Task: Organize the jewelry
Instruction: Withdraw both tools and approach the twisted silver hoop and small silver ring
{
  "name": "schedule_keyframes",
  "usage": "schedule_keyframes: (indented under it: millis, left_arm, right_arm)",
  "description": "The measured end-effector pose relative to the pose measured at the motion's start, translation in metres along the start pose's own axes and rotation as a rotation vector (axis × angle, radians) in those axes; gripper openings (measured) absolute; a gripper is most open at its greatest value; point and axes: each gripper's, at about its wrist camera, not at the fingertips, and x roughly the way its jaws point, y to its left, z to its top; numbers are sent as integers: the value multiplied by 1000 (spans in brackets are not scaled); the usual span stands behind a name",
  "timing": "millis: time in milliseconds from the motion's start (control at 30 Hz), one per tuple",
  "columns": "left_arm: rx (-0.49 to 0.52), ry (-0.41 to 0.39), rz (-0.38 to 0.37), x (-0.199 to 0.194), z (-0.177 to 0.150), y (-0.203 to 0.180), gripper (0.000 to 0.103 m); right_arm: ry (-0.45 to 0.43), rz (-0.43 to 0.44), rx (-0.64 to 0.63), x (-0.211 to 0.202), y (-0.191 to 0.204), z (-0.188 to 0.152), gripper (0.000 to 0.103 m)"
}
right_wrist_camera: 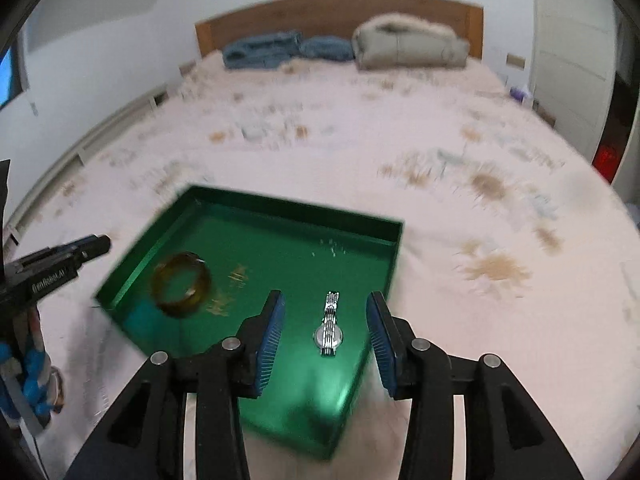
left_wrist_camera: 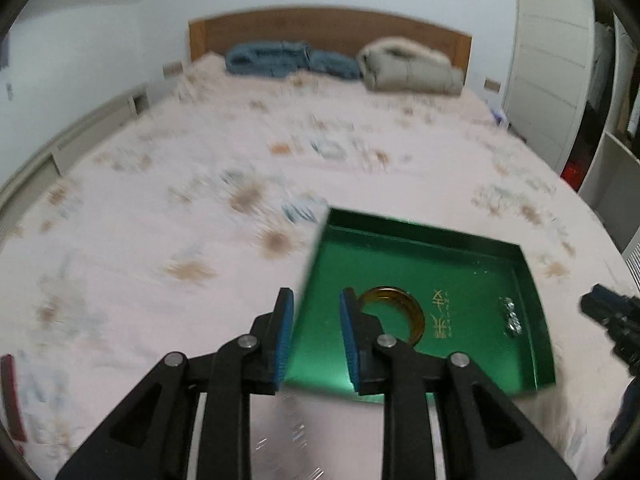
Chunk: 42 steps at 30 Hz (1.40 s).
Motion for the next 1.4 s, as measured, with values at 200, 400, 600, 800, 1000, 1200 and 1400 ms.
schedule_keyframes:
  millis: [200,400,600,800,1000,1200,1400]
  left_arm:
    - [1,-52,64,-100,-26,59,23]
    - [-24,-81,116,-188,-75,108,23]
    - [-54,-93,137,-253,-132,137,25]
    - [-49,-145,167,-301,-181,143,43]
    - [-31,-158,114,-323,-219,130,44]
    - [-19,-149,65,-325,-245,113,44]
    - [-22,-128,55,-305,-257,93,51]
  right_arm:
    - [-115,23,-11,-112,1,-27,42]
    - [-188,36,-19,-212,5,-76,42]
    - [-217,45,-41,-277,19,-128,42]
    - [-239,66,-56,-321,39,-169,42]
    - [-238,77,-56,-346,55,-202,42]
    - [-229,76,-61,-351,66,-223,42]
    - [-213,50,-74,-336,71,-232,42]
